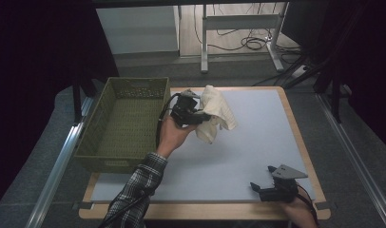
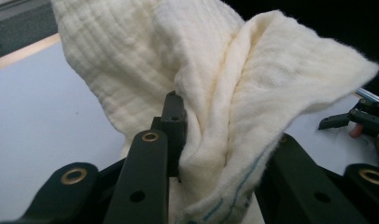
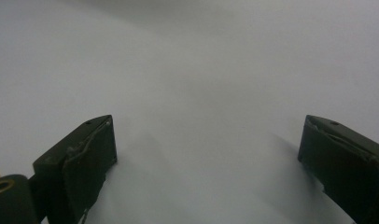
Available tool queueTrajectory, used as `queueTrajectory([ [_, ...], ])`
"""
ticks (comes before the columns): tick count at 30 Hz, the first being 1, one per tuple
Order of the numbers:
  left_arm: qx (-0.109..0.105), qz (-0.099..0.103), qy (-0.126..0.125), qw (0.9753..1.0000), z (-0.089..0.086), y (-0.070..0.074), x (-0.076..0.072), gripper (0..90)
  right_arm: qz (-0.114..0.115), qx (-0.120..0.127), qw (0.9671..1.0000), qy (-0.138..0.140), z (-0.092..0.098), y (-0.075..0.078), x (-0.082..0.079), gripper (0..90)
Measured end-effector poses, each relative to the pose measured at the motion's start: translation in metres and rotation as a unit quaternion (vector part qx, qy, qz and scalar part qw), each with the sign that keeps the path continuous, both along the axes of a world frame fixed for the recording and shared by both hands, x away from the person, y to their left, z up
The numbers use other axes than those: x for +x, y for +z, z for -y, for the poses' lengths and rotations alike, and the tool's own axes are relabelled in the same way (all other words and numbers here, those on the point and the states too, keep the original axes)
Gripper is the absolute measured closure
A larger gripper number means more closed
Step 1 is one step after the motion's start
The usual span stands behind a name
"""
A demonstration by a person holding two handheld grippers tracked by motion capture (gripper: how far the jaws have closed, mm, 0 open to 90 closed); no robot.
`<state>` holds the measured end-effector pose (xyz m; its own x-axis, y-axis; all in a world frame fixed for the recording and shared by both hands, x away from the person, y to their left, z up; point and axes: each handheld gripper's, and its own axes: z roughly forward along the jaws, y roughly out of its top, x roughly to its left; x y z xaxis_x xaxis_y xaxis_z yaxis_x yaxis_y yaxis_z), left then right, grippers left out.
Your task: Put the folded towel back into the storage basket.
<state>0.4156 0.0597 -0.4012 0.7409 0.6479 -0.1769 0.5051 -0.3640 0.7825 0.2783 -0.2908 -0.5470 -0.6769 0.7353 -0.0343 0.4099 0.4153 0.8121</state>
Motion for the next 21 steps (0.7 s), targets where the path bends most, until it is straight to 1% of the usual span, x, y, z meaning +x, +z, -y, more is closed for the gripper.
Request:
queueTrajectory([
  [3,0.009,0.003,0.001,1.0,0.008,-0.008,-0.003,72.1,0.0,0.0,1.0,0.0,0.0,0.0,0.0,4.3],
  [6,0.006,-0.005,-0.007,0.9999,0.016,-0.018,-0.005,71.7,0.0,0.0,1.0,0.0,0.0,0.0,0.0,4.3],
  [9,0.01,-0.01,-0.008,0.9999,0.025,-0.031,-0.008,71.2,0.002,-0.002,1.0,0.0,0.0,0.0,0.0,4.3],
  [11,0.016,-0.011,-0.006,0.9998,0.03,-0.037,-0.01,70.8,0.001,-0.002,1.0,-0.001,0.0,0.0,0.0,4.3],
  [15,0.033,-0.015,-0.009,0.9993,0.041,-0.057,-0.013,70.1,0.001,-0.001,1.0,-0.004,-0.001,0.0,-0.001,4.4],
  [19,0.035,-0.027,-0.007,0.999,0.044,-0.075,-0.014,69.3,-0.002,-0.007,1.0,-0.003,-0.001,0.001,-0.002,4.2],
  [21,0.038,-0.033,-0.003,0.9988,0.046,-0.087,-0.014,67.8,-0.005,-0.011,0.9999,-0.001,-0.001,0.002,-0.002,4.0],
])
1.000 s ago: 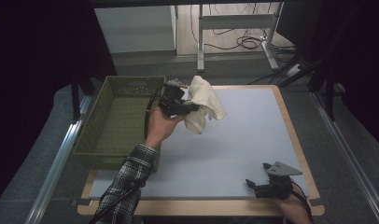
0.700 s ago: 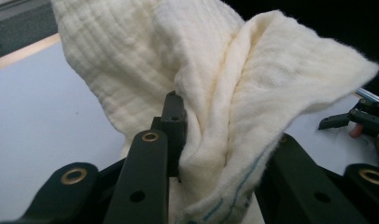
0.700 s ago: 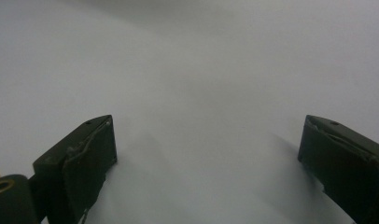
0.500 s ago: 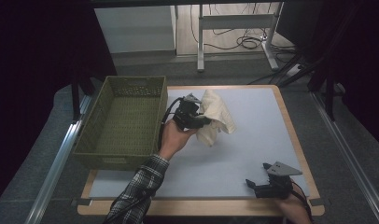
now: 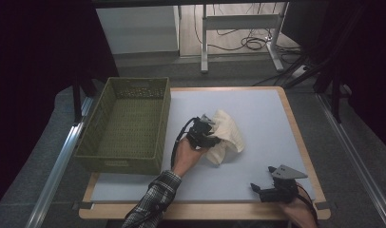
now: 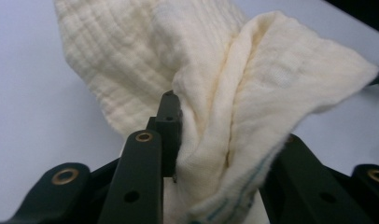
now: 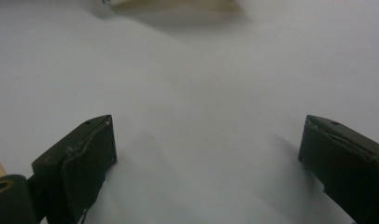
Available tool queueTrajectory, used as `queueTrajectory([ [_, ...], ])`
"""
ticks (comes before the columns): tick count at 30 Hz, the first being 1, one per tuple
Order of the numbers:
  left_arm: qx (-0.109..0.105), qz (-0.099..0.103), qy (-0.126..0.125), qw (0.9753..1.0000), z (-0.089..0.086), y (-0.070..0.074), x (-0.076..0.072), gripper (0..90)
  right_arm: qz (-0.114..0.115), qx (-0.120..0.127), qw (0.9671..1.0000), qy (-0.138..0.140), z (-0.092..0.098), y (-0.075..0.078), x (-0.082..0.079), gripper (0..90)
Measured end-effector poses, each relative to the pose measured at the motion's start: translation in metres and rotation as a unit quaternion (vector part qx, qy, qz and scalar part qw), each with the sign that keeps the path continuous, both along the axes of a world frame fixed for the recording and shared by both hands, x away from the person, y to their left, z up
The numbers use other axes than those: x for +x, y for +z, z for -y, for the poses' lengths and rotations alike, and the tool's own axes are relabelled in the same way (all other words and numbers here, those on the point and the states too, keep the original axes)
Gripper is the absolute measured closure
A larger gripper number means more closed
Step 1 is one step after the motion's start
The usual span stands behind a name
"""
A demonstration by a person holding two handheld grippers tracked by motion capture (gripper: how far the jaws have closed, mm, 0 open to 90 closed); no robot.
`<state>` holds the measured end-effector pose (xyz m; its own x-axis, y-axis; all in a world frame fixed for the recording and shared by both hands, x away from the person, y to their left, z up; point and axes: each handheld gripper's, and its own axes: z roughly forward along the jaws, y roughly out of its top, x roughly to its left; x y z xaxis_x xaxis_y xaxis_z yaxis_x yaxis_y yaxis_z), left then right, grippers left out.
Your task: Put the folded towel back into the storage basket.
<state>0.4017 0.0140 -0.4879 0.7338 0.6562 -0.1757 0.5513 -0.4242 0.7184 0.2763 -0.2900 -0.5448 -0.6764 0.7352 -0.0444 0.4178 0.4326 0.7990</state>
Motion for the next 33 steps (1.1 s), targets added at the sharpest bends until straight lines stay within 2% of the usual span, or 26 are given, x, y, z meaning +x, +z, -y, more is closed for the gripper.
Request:
queueTrajectory([
  [3,0.007,-0.003,0.006,1.0,0.0,-0.014,0.0,64.0,-0.005,-0.006,1.0,0.001,0.0,0.001,0.0,4.0],
  [7,-0.009,-0.009,0.016,0.9998,-0.004,-0.022,-0.002,41.7,-0.01,-0.008,0.9999,0.0,-0.001,0.003,0.0,4.5],
  [9,-0.01,-0.002,0.016,0.9998,-0.007,-0.022,-0.006,29.5,-0.014,-0.009,0.9999,-0.003,0.0,0.004,0.0,6.5],
  [11,-0.012,0.008,0.014,0.9998,-0.012,-0.02,-0.012,26.5,-0.021,-0.004,0.9998,-0.006,0.001,0.006,0.001,10.3],
  [16,-0.025,0.022,0.016,0.9993,-0.024,-0.017,-0.026,25.5,-0.03,0.025,0.9992,-0.003,0.009,0.014,0.009,16.8],
  [19,-0.03,0.032,0.018,0.9989,-0.03,-0.018,-0.033,27.6,-0.026,0.027,0.9993,0.0,0.011,0.018,0.02,20.3],
  [21,-0.032,0.035,0.018,0.9987,-0.032,-0.019,-0.036,29.7,-0.026,0.019,0.9995,0.002,0.01,0.019,0.028,23.7],
  [23,-0.029,0.038,0.021,0.9986,-0.033,-0.022,-0.036,32.2,-0.022,0.011,0.9997,0.01,0.006,0.022,0.038,30.1],
  [26,-0.036,0.035,0.031,0.9983,-0.033,-0.027,-0.036,33.7,-0.022,0.02,0.9991,0.03,-0.002,0.026,0.052,37.4],
  [29,-0.045,0.045,0.037,0.9973,-0.032,-0.032,-0.036,36.6,-0.037,0.032,0.9976,0.05,-0.011,0.028,0.064,40.7],
  [33,-0.05,0.055,0.036,0.9966,-0.031,-0.035,-0.034,42.2,-0.041,0.034,0.9969,0.058,-0.025,0.026,0.08,48.8],
])
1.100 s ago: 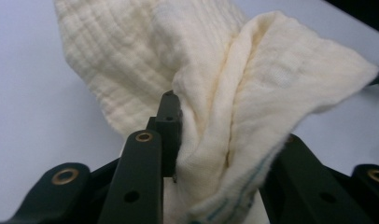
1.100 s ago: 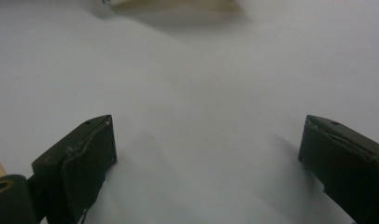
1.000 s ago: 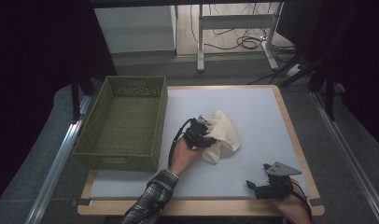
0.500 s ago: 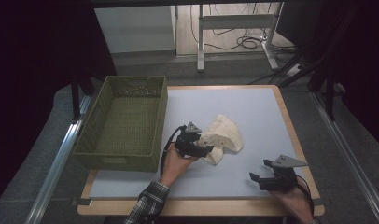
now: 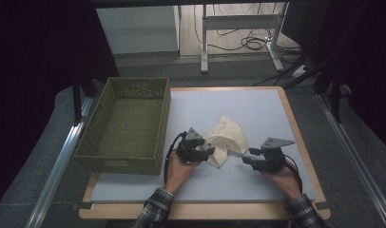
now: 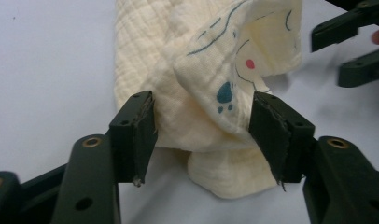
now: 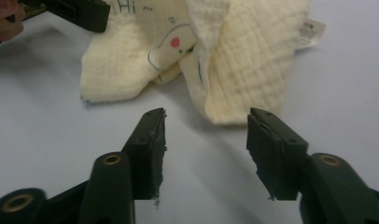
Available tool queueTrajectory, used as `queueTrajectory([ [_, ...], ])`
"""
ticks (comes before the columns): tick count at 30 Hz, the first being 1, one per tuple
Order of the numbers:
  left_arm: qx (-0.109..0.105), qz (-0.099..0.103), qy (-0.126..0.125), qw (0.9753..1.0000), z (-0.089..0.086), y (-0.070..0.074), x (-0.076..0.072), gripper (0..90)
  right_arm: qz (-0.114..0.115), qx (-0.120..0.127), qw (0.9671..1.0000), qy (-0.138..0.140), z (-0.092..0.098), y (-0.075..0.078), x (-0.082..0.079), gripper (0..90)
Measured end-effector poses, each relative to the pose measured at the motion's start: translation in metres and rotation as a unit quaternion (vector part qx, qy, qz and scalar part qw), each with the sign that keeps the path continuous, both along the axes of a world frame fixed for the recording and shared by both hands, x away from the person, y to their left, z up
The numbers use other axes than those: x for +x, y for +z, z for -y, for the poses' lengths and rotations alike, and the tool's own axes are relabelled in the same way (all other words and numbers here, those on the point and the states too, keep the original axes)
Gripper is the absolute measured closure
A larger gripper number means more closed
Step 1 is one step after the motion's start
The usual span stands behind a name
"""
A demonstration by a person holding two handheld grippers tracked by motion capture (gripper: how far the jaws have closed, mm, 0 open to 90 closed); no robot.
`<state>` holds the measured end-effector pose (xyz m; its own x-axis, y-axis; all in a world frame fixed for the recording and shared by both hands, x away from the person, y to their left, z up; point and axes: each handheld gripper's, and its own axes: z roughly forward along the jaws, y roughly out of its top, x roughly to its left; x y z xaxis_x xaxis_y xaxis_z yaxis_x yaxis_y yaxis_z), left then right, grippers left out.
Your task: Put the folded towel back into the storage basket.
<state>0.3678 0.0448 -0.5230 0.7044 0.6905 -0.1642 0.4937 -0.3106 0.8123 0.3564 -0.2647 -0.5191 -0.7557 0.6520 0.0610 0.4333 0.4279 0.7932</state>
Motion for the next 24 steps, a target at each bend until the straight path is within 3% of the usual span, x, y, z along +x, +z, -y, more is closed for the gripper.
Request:
queueTrajectory([
  [4,-0.002,0.0,-0.012,0.9999,0.002,-0.001,0.003,54.7,0.005,-0.01,0.9999,-0.002,-0.015,-0.003,0.013,60.2],
  [9,-0.012,-0.002,-0.034,0.9993,0.002,0.001,0.006,79.4,-0.002,-0.019,0.9998,0.004,-0.026,-0.005,0.019,87.9],
  [12,-0.022,-0.001,-0.04,0.999,-0.002,0.006,0.004,81.5,-0.006,-0.009,0.9999,0.01,-0.026,0.004,0.015,88.4],
  [17,-0.044,0.014,-0.041,0.9981,-0.012,0.034,0.0,82.4,0.026,0.004,0.9994,0.023,-0.02,0.05,0.001,88.5],
  [20,-0.049,0.037,-0.027,0.9978,-0.016,0.061,0.0,82.5,0.049,0.005,0.9985,0.022,-0.017,0.081,-0.001,88.4],
  [23,-0.05,0.049,-0.003,0.9975,-0.018,0.087,0.011,81.6,0.074,-0.001,0.9972,0.006,-0.015,0.111,0.011,88.3],
  [24,-0.042,0.051,0.017,0.9977,-0.017,0.096,0.021,80.6,0.079,-0.004,0.9968,-0.001,-0.014,0.117,0.017,88.3],
])
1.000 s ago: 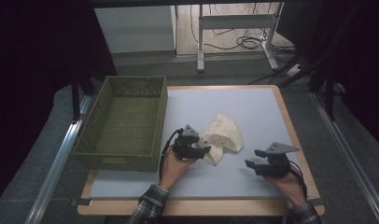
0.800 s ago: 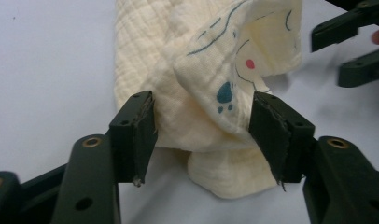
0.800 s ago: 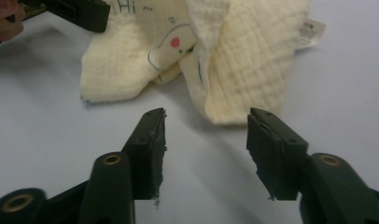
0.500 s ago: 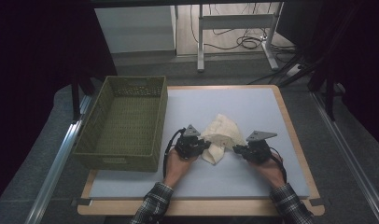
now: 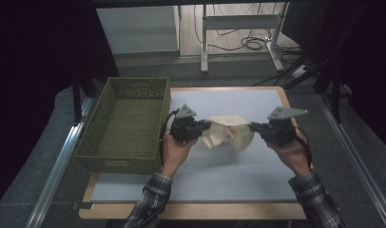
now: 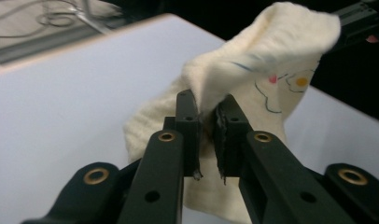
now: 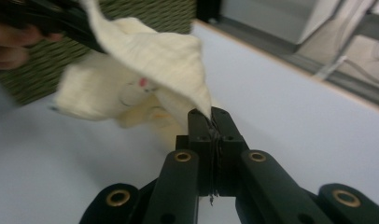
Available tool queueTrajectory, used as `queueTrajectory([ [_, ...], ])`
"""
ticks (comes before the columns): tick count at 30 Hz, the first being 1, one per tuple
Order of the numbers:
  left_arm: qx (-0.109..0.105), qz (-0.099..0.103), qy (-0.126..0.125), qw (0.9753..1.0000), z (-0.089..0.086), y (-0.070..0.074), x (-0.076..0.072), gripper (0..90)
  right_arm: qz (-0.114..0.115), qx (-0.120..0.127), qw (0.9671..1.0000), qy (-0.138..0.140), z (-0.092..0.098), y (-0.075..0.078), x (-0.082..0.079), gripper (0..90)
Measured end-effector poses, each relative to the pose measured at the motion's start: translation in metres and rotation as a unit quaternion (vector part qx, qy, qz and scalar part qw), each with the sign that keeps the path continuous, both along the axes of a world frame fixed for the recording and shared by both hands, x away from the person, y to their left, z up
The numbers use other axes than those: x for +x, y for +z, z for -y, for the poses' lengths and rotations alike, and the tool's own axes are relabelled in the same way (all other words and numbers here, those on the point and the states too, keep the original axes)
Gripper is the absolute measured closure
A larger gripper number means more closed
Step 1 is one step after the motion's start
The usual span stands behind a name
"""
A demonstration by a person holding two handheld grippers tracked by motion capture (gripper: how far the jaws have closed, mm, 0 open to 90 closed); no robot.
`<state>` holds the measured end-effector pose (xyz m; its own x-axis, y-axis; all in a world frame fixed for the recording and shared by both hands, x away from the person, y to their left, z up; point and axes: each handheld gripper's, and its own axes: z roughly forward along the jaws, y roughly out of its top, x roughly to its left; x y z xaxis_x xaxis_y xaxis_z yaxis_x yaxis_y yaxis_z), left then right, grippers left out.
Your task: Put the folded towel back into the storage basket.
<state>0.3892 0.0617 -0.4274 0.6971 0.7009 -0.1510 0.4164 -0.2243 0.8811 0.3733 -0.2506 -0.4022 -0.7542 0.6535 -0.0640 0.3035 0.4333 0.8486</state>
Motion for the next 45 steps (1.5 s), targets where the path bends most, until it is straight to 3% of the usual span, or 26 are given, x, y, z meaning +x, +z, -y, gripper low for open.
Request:
queueTrajectory([
  [1,0.012,-0.003,0.018,0.9998,0.002,0.003,0.008,75.0,0.003,-0.005,0.9999,-0.015,0.001,0.007,0.012,87.5],
  [2,0.04,-0.01,0.055,0.9977,0.005,0.005,0.023,66.3,-0.004,-0.004,0.9997,-0.024,0.001,0.008,0.021,83.8],
  [3,0.057,-0.02,0.077,0.9952,0.006,0.003,0.035,56.8,-0.013,-0.003,0.9987,-0.048,0.002,0.007,0.037,73.0],
  [4,0.064,-0.032,0.088,0.9935,0.006,0.0,0.045,55.1,-0.012,-0.01,0.9971,-0.075,0.003,0.003,0.048,69.5],
  [6,0.054,-0.05,0.101,0.9922,0.004,-0.008,0.055,48.8,-0.032,-0.014,0.9944,-0.1,0.009,-0.01,0.063,67.1],
  [8,0.04,-0.051,0.097,0.9932,0.004,-0.014,0.055,43.2,-0.052,0.01,0.993,-0.105,0.017,-0.021,0.066,66.3],
  [9,0.044,-0.051,0.095,0.9932,0.004,-0.017,0.054,40.3,-0.062,0.022,0.9927,-0.101,0.021,-0.029,0.066,65.0],
  [11,0.05,-0.052,0.095,0.9928,0.003,-0.024,0.052,35.8,-0.072,0.018,0.9925,-0.097,0.027,-0.042,0.063,63.1],
  [15,0.036,-0.065,0.079,0.9941,0.0,-0.034,0.045,33.1,-0.091,0.019,0.991,-0.096,0.036,-0.061,0.057,60.7],
  [22,0.051,-0.077,0.055,0.9942,0.009,-0.057,0.029,29.9,-0.102,0.012,0.9897,-0.1,0.043,-0.087,0.051,57.1],
  [26,0.068,-0.089,0.067,0.9914,0.011,-0.074,0.03,28.7,-0.114,0.015,0.9875,-0.108,0.045,-0.1,0.052,53.9],
  [30,0.067,-0.11,0.083,0.9882,0.01,-0.093,0.042,25.7,-0.128,0.022,0.9849,-0.114,0.044,-0.112,0.053,54.4],
  [33,0.062,-0.109,0.088,0.9882,0.011,-0.102,0.051,38.2,-0.129,0.009,0.9845,-0.119,0.04,-0.121,0.054,74.9],
  [35,0.047,-0.102,0.068,0.9913,0.011,-0.106,0.055,54.5,-0.126,0.011,0.9854,-0.113,0.039,-0.121,0.052,84.5],
  [37,0.029,-0.096,0.054,0.9935,0.009,-0.105,0.055,75.0,-0.114,0.006,0.9872,-0.111,0.039,-0.116,0.049,86.1],
  [39,0.009,-0.095,0.04,0.9946,0.007,-0.099,0.053,85.6,-0.105,0.004,0.9884,-0.109,0.043,-0.109,0.046,86.4],
  [42,-0.009,-0.088,0.023,0.9958,0.003,-0.083,0.046,86.7,-0.091,0.003,0.9884,-0.122,0.058,-0.096,0.045,86.5],
  [45,-0.025,-0.074,0.018,0.9968,-0.001,-0.062,0.039,86.8,-0.083,0.011,0.986,-0.144,0.077,-0.079,0.048,86.4],
])
